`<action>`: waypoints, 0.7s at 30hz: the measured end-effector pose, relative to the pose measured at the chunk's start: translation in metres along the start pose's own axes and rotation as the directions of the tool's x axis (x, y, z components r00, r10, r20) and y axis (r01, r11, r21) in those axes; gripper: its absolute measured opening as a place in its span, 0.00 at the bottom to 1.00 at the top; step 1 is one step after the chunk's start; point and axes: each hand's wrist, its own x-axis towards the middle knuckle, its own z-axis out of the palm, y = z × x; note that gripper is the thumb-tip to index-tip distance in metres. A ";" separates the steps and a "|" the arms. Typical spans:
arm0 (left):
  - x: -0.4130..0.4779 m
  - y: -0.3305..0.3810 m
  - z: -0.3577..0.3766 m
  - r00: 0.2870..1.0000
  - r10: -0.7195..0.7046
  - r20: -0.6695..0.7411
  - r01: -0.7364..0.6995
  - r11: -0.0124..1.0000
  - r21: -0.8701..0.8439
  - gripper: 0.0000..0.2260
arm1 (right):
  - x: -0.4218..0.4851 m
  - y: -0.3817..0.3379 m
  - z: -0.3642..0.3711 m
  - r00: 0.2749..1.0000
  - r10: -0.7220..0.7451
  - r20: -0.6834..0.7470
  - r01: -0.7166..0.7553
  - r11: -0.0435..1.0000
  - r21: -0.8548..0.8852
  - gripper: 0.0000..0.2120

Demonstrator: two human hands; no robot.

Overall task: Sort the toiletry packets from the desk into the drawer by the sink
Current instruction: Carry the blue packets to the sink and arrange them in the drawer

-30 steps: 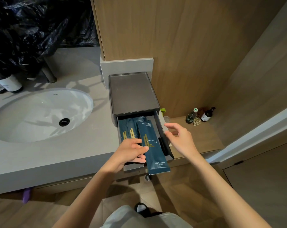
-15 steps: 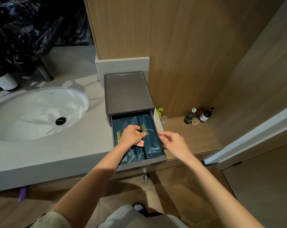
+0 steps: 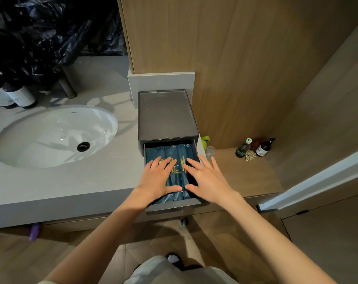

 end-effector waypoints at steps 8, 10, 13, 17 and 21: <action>0.001 -0.002 -0.003 0.988 -0.037 0.149 -0.002 0.967 0.254 0.48 | 0.021 -0.009 0.004 0.972 0.054 0.227 0.048 0.906 -0.421 0.38; 0.001 -0.006 -0.006 0.986 -0.040 0.162 -0.008 0.959 0.283 0.48 | 0.024 -0.010 0.004 0.972 0.065 0.227 0.047 0.889 -0.455 0.38; 0.000 -0.007 -0.010 0.981 -0.051 0.186 -0.003 0.960 0.280 0.48 | 0.027 -0.010 0.002 0.975 0.061 0.215 0.050 0.879 -0.475 0.38; -0.003 -0.005 -0.015 0.980 -0.053 0.193 0.007 0.972 0.234 0.46 | 0.025 -0.007 -0.001 0.977 0.035 0.211 0.056 0.910 -0.412 0.35; -0.016 -0.006 -0.023 0.999 -0.025 0.041 0.019 0.991 0.130 0.38 | 0.014 -0.003 -0.008 0.996 -0.050 0.071 0.063 0.980 -0.191 0.29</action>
